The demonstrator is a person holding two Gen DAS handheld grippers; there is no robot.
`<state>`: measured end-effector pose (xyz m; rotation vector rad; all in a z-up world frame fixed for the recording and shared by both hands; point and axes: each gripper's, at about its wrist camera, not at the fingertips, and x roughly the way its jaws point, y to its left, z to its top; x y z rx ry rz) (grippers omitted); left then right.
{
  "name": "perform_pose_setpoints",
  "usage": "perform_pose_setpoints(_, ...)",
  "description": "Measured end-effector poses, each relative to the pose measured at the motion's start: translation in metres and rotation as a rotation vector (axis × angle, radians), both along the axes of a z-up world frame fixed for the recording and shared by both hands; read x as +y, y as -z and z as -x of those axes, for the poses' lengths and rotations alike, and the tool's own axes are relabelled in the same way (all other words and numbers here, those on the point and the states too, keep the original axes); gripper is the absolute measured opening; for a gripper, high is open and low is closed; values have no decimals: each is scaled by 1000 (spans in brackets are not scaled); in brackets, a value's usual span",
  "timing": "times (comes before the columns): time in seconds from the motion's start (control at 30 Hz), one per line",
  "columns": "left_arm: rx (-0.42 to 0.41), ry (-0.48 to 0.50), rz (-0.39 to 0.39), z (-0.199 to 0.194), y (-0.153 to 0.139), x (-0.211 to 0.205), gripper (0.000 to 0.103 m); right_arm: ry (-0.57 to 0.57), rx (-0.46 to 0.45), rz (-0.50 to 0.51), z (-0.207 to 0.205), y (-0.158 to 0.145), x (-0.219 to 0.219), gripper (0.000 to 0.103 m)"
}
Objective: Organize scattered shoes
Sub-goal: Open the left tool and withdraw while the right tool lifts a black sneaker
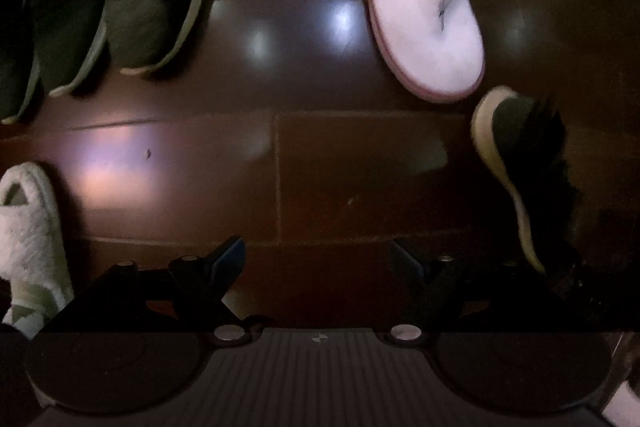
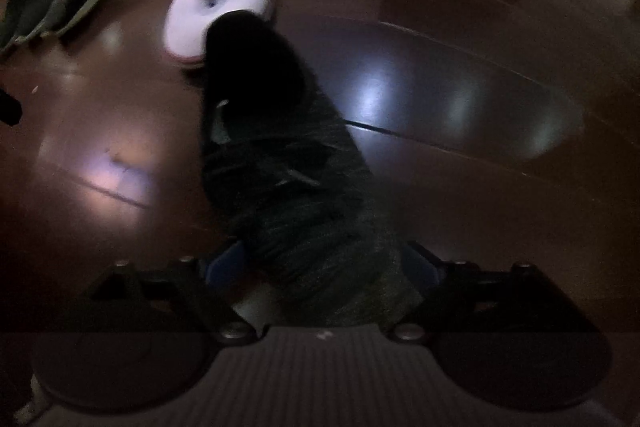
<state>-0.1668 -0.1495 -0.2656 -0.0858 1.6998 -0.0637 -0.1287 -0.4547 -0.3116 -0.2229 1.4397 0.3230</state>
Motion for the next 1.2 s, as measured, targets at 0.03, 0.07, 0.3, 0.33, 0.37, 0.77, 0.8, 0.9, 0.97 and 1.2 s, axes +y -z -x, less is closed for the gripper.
perform_pose_setpoints(0.03, 7, 6, 1, 1, 3, 0, 84, -16, 1, 2, 8, -4, 1, 88)
perform_pose_setpoints(0.07, 14, 18, 2, 3, 6, 0, 84, -52, -2, 18, 15, -3, 8, 88)
perform_pose_setpoints(0.3, -32, 122, -22, -8, 15, -14, 84, -101, -18, 93, 6, 31, 30, 79)
perform_pose_setpoints(0.33, -43, 138, -26, -10, 16, -15, 84, -84, -22, 93, 3, 33, 28, 76)
perform_pose_setpoints(0.37, -50, 149, -30, -12, 16, -17, 84, -68, -25, 93, 0, 35, 27, 73)
perform_pose_setpoints(0.77, -37, 154, -23, -24, 16, -8, 84, 90, 12, 85, -9, 34, 23, 50)
perform_pose_setpoints(0.8, -38, 153, -21, -25, 15, -8, 84, 122, 13, 88, -10, 34, 23, 49)
perform_pose_setpoints(0.9, -36, 151, -14, -28, 14, -5, 84, 242, 22, 89, -10, 32, 19, 46)
perform_pose_setpoints(0.97, -32, 153, -13, -29, 15, -4, 84, 342, 34, 76, -10, 32, 14, 45)
perform_pose_setpoints(1.2, -26, 159, 1, -33, 12, 2, 84, 662, 75, 68, 8, 23, 6, 44)
